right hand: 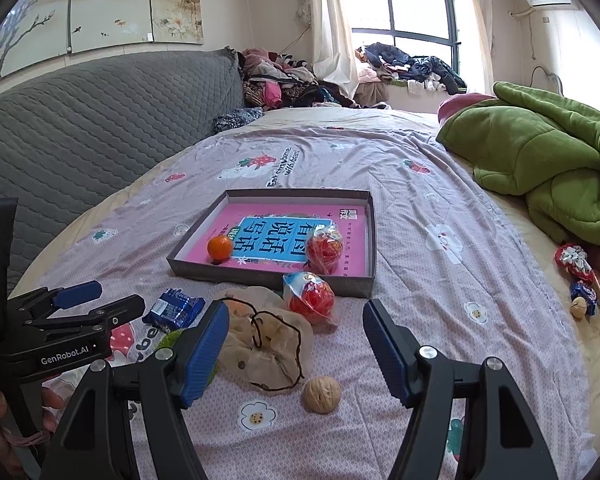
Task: Organize objects
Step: 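Withdraw both open grippers from the tray back over the bed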
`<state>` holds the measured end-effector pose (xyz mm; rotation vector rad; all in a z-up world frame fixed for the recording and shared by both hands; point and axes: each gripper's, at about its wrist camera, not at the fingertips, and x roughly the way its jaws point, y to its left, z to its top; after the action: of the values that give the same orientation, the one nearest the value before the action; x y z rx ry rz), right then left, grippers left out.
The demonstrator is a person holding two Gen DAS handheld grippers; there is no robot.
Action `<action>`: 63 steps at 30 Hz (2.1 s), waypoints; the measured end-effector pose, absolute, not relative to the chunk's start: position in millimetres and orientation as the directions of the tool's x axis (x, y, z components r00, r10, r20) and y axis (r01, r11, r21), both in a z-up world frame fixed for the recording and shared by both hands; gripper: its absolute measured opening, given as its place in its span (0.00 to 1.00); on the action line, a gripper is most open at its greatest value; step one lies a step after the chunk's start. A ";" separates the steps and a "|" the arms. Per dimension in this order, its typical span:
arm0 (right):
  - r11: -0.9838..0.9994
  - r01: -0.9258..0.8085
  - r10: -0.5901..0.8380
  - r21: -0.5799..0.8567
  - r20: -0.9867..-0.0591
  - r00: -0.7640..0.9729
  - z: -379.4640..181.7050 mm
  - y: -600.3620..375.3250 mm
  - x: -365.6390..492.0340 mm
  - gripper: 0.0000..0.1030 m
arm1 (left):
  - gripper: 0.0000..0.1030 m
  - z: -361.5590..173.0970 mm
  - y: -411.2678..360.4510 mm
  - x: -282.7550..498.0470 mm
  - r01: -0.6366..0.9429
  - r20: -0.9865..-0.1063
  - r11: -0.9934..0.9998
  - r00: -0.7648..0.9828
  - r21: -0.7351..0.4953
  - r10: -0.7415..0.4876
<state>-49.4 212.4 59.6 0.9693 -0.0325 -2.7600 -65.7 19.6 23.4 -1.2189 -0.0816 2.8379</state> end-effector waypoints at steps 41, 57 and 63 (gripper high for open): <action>-0.970 0.217 -0.226 0.106 -0.717 -0.660 9.7 210.4 -41.5 0.67 | 0.74 -11.6 27.1 -58.7 -0.068 -0.801 -0.994 -0.589 -0.084 0.108; -0.971 0.221 -0.214 0.092 -0.748 -0.628 -4.8 209.9 -37.9 0.67 | 0.74 -23.4 28.6 -57.1 -0.078 -0.828 -0.994 -0.550 -0.082 0.112; -0.970 0.226 -0.213 0.087 -0.754 -0.622 -7.7 209.1 -35.4 0.67 | 0.74 -28.9 27.5 -57.3 -0.074 -0.843 -0.994 -0.527 -0.081 0.108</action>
<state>-35.4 209.1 -7.7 1.2188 0.0239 -2.6282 -57.3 27.5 -28.9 -1.4703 -0.0538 2.6569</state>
